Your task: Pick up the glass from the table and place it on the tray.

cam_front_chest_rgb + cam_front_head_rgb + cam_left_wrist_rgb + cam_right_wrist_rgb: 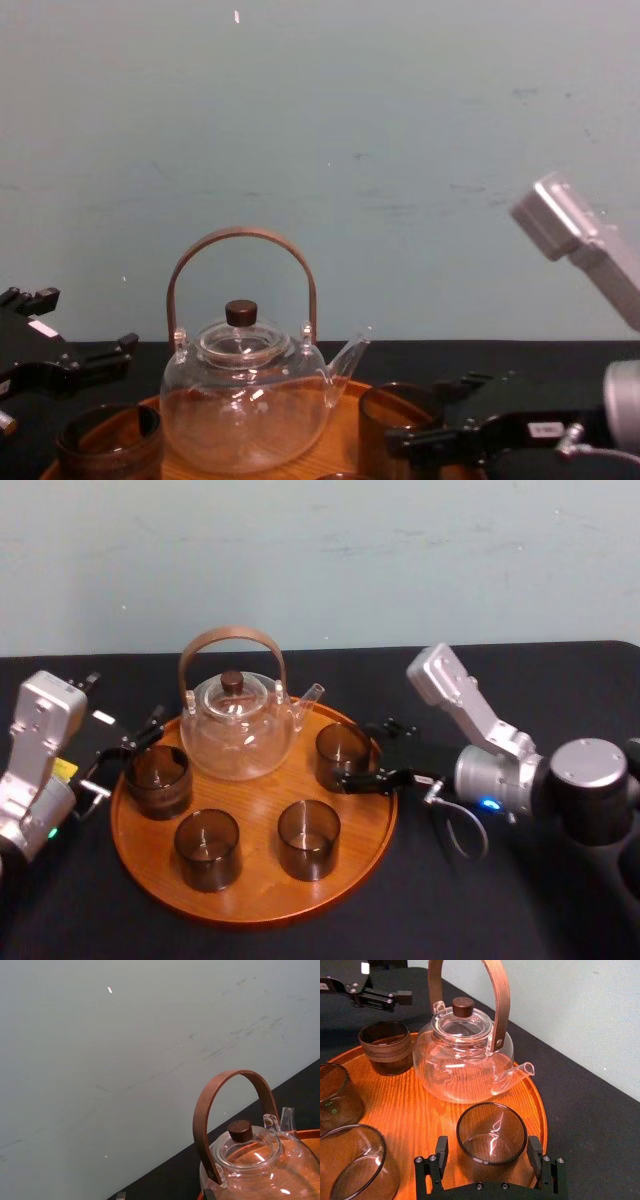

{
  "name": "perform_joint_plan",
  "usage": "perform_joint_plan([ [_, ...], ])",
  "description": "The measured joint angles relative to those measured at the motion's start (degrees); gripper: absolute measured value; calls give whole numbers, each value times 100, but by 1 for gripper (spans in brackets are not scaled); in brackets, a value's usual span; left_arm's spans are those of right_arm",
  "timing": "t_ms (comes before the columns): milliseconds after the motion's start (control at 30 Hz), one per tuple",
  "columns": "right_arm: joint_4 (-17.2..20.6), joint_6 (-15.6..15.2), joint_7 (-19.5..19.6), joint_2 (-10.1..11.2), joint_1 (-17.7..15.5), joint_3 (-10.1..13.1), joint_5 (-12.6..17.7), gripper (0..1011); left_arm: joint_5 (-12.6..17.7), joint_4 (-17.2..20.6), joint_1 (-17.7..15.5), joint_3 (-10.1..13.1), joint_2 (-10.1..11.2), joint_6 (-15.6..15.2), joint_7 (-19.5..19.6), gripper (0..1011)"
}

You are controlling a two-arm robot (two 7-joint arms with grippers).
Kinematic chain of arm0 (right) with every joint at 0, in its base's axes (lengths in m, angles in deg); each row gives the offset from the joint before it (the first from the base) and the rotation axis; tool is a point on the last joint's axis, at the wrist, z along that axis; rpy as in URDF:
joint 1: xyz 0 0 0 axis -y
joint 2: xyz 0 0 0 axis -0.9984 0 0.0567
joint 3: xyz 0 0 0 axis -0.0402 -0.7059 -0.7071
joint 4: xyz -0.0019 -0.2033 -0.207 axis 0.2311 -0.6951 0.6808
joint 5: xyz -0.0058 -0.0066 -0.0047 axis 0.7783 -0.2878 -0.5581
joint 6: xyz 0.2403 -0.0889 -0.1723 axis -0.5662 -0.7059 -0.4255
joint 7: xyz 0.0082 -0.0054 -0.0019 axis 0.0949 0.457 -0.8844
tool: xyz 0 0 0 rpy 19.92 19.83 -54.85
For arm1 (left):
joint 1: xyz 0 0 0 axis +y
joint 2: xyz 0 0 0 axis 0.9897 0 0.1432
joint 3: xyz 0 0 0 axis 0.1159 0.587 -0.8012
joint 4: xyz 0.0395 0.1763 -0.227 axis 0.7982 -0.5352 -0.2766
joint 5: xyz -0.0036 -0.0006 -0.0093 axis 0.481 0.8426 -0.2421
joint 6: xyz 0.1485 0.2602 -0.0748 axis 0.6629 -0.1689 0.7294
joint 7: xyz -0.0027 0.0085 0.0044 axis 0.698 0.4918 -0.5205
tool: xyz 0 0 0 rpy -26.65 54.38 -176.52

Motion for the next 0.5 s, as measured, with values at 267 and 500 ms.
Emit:
perform_joint_plan([
  [267, 665, 104, -110, 486, -486, 256, 347, 1003, 0, 0, 0, 0, 0, 0, 0, 1001],
  [500, 1236, 264, -81, 942, -975, 523, 636, 1002, 0, 0, 0, 0, 0, 0, 0, 1001],
])
